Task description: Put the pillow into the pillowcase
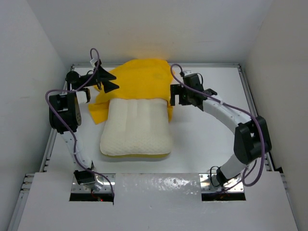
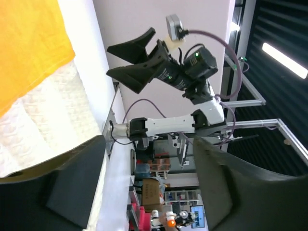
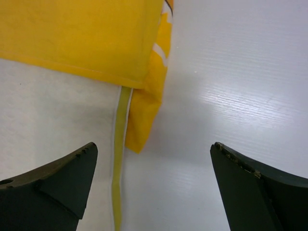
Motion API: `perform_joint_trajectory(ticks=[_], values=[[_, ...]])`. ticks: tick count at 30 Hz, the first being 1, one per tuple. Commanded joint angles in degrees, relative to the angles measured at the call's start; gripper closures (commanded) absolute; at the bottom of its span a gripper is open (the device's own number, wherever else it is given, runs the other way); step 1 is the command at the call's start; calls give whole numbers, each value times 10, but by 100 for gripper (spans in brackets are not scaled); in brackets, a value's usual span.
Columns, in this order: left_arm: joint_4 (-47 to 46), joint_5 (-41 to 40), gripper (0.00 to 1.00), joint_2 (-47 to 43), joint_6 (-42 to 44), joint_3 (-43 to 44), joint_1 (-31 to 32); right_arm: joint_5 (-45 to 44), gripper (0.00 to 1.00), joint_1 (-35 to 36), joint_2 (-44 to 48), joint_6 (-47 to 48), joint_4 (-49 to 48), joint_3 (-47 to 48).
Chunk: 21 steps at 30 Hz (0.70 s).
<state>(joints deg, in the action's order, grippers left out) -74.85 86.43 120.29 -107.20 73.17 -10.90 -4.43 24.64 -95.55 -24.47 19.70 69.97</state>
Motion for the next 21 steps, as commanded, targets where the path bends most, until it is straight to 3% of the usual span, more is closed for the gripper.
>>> perform_joint_trajectory(ticks=[1, 2, 5, 11, 16, 21], values=[[-334, 70, 27, 0, 8, 21, -4, -44, 1, -21, 76, 30, -86, -49], [-333, 70, 13, 1, 8, 22, -10, -42, 1, -34, 102, 32, -95, -77], [-333, 69, 4, 6, 8, 26, -21, -23, 1, -98, 156, 35, -120, -134], [-333, 70, 1, 5, 6, 30, -31, -12, 1, -204, 276, 89, -244, -304], [-333, 70, 1, 0, 2, 33, -32, 8, 1, -283, 316, 103, -347, -412], [-333, 70, 1, 0, -5, 38, -32, 71, 1, -292, 310, 76, -478, -536]])
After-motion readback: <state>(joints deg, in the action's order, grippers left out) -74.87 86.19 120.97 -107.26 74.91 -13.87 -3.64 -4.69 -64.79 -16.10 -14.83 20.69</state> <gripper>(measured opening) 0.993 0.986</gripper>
